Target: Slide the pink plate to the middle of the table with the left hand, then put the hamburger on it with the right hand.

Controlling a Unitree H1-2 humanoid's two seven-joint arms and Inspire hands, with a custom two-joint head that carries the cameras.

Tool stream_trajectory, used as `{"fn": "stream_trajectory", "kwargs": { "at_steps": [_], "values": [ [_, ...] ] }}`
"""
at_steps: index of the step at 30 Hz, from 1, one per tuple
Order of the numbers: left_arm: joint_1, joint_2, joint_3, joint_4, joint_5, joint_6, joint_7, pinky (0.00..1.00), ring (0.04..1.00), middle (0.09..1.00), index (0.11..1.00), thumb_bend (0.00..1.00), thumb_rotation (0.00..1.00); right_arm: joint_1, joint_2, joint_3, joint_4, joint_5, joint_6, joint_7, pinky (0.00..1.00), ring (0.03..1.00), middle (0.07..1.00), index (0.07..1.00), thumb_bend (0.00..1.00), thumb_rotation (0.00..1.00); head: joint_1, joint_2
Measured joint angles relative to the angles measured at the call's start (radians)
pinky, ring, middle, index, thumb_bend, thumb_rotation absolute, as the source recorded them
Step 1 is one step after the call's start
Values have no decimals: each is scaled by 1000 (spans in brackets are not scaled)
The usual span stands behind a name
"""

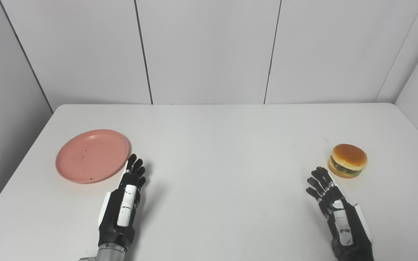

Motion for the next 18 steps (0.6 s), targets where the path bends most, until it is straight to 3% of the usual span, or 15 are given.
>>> {"fn": "stream_trajectory", "kwargs": {
  "at_steps": [18],
  "values": [
    [0,1,-3,0,0,6,-1,1000,994,992,1000,841,889,0,-4,3,-1,-12,-1,1,898,909,930,924,909,946,2,0]
  ]
}}
